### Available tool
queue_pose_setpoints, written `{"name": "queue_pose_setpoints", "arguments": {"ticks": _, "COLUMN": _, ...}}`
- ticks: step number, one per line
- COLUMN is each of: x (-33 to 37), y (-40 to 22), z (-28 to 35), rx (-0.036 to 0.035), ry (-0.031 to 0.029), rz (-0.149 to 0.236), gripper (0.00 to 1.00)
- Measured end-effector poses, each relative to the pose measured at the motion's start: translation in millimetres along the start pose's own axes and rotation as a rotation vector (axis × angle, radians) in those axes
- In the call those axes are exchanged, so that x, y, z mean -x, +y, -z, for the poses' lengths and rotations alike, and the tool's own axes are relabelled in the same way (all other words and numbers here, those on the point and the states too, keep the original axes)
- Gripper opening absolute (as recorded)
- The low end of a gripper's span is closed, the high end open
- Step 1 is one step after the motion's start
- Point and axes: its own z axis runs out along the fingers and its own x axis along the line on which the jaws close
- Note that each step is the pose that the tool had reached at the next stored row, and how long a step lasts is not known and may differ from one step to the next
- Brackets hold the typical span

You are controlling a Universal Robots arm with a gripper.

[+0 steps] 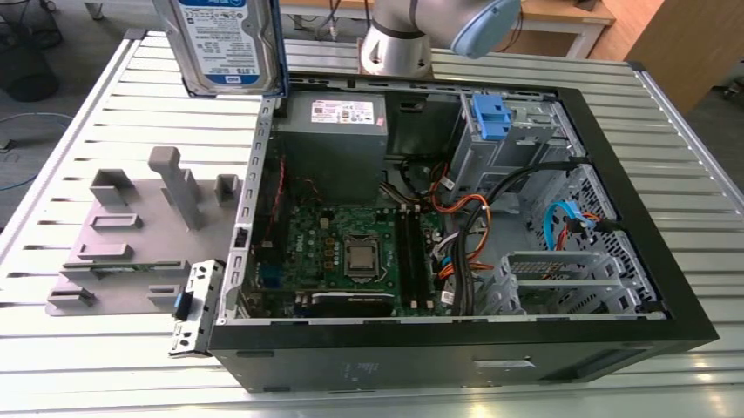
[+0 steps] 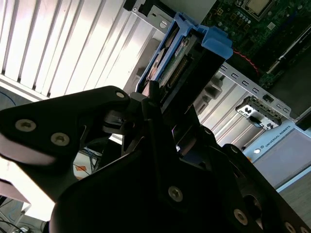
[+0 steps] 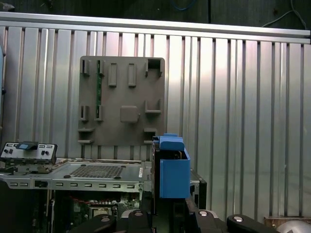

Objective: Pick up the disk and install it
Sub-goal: 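Pick up the disk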

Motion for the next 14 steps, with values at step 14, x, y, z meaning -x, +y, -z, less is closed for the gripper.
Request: {"name": "queue_pose_setpoints", "arguments": {"ticks": 14, "x": 0.0, "y": -15.3, "z": 0.3, "rx": 0.0001, "ry": 0.0000, "rz": 0.000, "gripper": 0.35}}
